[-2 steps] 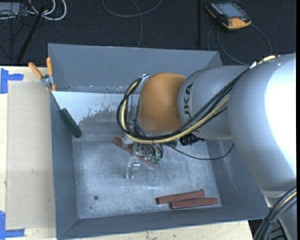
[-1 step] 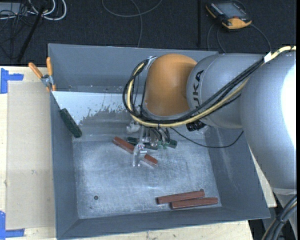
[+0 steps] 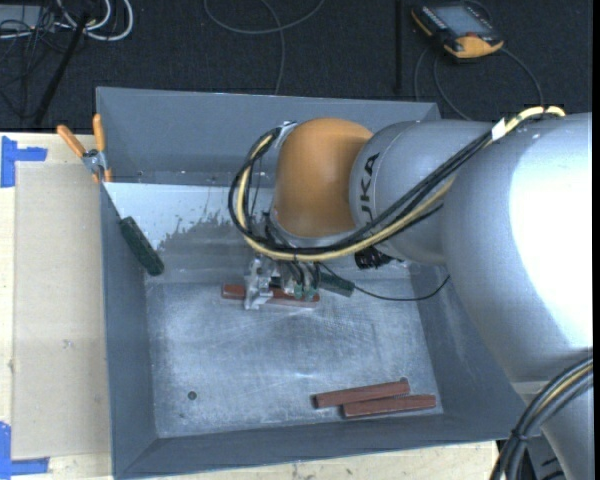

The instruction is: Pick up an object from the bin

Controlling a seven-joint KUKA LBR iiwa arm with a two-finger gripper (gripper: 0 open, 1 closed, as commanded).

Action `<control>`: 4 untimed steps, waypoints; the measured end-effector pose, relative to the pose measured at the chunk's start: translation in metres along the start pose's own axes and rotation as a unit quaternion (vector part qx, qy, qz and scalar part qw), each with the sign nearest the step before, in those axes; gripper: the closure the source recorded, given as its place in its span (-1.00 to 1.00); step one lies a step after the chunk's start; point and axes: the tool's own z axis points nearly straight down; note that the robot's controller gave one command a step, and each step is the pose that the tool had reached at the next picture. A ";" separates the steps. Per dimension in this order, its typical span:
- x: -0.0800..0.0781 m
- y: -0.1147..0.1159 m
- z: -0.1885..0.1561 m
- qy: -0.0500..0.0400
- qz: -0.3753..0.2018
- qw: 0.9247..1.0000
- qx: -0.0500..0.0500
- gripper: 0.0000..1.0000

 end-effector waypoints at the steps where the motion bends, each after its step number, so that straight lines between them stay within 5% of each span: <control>1: 0.000 0.000 0.000 0.000 0.000 1.000 0.000 1.00; 2: 0.006 0.002 -0.052 0.007 -0.004 1.000 0.003 1.00; 3: 0.005 0.016 0.009 0.005 0.036 0.999 0.003 -1.00; 4: 0.002 0.016 0.004 -0.002 0.037 0.999 0.001 1.00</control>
Offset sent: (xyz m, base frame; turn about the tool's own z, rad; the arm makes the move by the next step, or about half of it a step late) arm -0.0061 0.0080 0.1367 -0.0209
